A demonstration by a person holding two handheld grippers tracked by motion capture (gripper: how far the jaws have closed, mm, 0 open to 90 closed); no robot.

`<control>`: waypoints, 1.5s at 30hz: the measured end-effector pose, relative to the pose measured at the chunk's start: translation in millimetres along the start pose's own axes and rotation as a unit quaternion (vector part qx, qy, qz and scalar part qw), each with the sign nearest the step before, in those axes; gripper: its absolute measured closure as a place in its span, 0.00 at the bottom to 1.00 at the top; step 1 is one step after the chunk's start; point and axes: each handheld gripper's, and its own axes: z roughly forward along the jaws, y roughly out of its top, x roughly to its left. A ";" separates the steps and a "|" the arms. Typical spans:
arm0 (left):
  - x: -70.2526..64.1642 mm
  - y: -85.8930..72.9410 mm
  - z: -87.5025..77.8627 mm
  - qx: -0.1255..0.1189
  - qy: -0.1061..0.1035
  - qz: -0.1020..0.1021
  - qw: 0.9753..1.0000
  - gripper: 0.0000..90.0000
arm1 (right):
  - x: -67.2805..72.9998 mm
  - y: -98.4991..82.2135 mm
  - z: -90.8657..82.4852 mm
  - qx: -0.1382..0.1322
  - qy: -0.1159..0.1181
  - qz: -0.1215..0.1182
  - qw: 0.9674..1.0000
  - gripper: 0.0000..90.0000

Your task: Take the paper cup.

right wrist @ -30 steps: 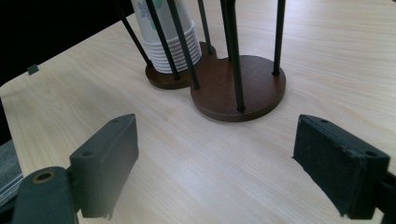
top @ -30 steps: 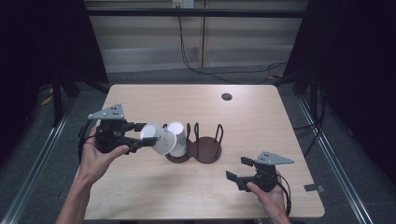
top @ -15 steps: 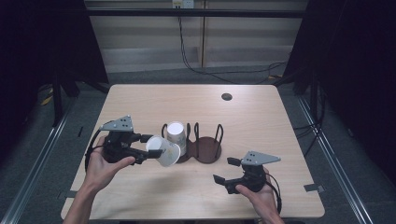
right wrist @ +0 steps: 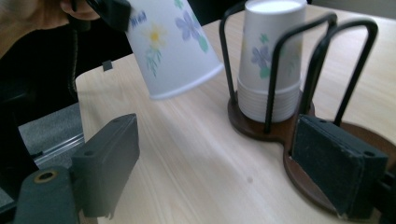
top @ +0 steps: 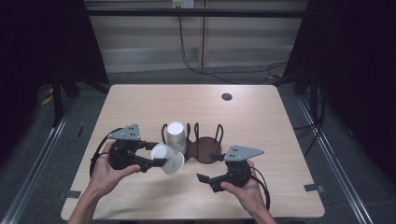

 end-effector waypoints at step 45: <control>-18.0 8.3 21.2 -0.010 -0.072 -0.020 0.997 0.41 | 17.2 3.8 51.6 -0.012 0.080 -0.039 0.996 0.19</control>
